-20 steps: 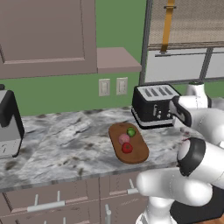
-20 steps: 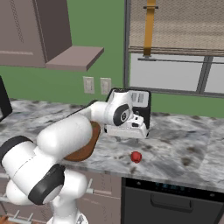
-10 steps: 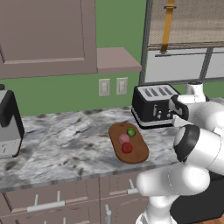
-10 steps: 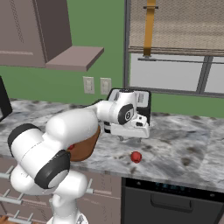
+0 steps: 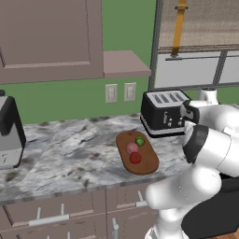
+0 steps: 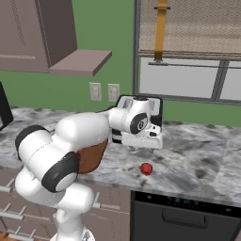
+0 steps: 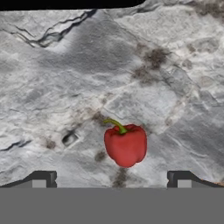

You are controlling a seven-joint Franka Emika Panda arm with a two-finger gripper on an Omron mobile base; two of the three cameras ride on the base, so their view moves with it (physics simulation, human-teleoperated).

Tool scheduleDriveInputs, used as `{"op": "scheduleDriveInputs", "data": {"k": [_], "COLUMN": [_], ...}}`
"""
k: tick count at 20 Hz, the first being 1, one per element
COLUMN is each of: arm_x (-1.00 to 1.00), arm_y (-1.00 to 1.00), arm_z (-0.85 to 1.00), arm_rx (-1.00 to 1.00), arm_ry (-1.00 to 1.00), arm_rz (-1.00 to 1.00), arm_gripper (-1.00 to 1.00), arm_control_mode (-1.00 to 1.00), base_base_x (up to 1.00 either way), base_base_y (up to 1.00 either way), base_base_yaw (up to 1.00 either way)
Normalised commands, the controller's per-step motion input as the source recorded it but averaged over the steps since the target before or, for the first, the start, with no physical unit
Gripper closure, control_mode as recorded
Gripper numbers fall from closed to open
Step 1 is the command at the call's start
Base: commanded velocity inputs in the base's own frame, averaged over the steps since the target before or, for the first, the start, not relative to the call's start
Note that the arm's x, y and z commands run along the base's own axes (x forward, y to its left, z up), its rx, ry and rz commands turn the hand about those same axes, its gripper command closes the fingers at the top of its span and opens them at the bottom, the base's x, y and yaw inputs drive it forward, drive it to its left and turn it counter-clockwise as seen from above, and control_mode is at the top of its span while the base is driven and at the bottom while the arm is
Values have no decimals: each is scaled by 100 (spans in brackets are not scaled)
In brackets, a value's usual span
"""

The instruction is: Place the avocado, onion, tomato, and bell pepper on the cutting board.

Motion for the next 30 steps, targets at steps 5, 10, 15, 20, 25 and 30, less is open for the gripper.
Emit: {"op": "scheduleDriveInputs", "data": {"k": [5,10,15,20,25,30], "arm_x": [0,0,0,-9,-14,-8], "arm_y": [-16,-3,0,0,0,0], "arm_z": [-27,-33,-27,-9,0,-6], "arm_rx": [0,0,0,0,0,0], "arm_ry": [1,3,2,0,0,1], "arm_rz": [0,0,0,0,0,0], "arm_gripper": [-100,-100,-100,-100,-100,-100], "arm_control_mode": [-100,-100,-100,-100,-100,-100], "base_base_x": [0,0,0,0,0,0], "base_base_y": [0,0,0,0,0,0], "base_base_yaw": [0,0,0,0,0,0]}}
